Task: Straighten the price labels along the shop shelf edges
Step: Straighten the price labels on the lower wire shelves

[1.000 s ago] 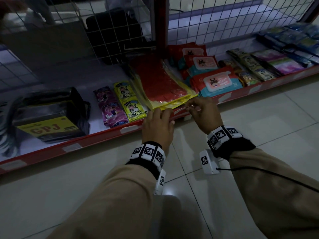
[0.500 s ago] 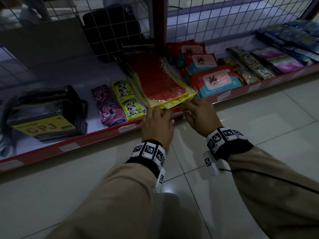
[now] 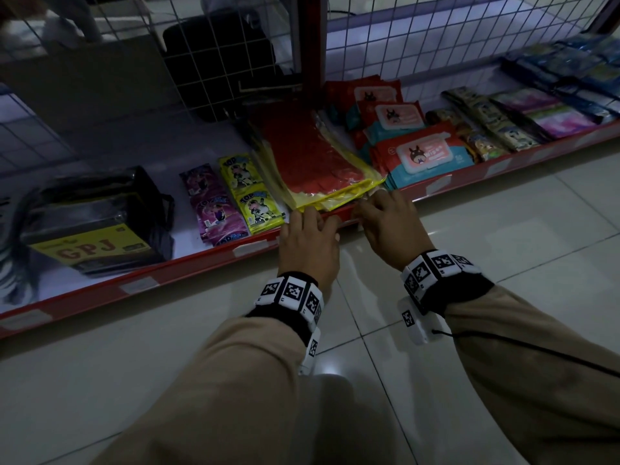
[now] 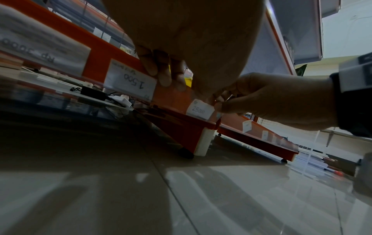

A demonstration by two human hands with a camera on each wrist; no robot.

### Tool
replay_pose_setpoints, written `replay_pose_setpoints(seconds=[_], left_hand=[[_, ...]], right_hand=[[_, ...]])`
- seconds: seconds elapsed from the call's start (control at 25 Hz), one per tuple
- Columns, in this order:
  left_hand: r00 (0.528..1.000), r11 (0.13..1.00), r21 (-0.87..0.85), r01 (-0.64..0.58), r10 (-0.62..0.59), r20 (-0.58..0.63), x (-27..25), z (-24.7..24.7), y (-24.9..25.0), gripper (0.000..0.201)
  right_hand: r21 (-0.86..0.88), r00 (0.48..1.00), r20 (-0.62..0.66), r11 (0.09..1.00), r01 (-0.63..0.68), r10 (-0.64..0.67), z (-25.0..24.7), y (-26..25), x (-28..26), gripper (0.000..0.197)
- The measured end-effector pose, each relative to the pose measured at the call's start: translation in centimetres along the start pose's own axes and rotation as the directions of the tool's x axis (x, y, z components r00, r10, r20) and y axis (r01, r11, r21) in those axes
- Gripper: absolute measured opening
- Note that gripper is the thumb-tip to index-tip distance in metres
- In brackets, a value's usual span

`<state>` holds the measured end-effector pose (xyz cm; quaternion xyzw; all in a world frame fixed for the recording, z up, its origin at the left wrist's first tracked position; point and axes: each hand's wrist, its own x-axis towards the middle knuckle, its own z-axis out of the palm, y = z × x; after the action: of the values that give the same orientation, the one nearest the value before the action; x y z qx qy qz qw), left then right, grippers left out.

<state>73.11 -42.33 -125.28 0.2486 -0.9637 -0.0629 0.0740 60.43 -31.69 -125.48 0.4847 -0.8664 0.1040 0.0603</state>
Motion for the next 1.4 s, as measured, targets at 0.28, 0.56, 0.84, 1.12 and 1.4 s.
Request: replay_pose_setpoints(seconds=[0.28, 0.56, 0.84, 1.12, 1.4], left_hand=[[1.000, 1.000, -0.007, -0.006, 0.006, 0.006, -0.1, 0.0, -0.1, 0.035], [0.998, 0.992, -0.105, -0.064, 0.065, 0.008, -0.7, -1.0, -1.6, 0.045], [0.996, 0.992, -0.095, -0.084, 0.083, -0.013, -3.1, -1.8, -4.4, 0.048], [0.998, 0.996, 0.064, 0.064, -0.062, -0.033, -4.7, -2.4, -7.7, 0.057], [0.998, 0.999, 0.044, 0.015, -0.012, -0.064, -5.4, -1.9, -8.2, 0.052]], right_hand=[[-0.024, 1.000, 0.018, 1.000, -0.013, 0.014, -0.1, -0.3, -0.2, 0.026], [0.043, 0.995, -0.090, 0.998, 0.035, -0.031, -0.5, -2.2, -0.8, 0.039], [0.064, 0.994, -0.069, 0.994, 0.083, -0.079, -0.1, -5.4, -0.3, 0.033], [0.037, 0.997, -0.032, 0.997, 0.070, -0.069, 0.2, -6.9, -0.2, 0.041], [0.034, 0.996, -0.046, 0.996, 0.080, -0.078, 0.4, -8.4, -0.5, 0.044]])
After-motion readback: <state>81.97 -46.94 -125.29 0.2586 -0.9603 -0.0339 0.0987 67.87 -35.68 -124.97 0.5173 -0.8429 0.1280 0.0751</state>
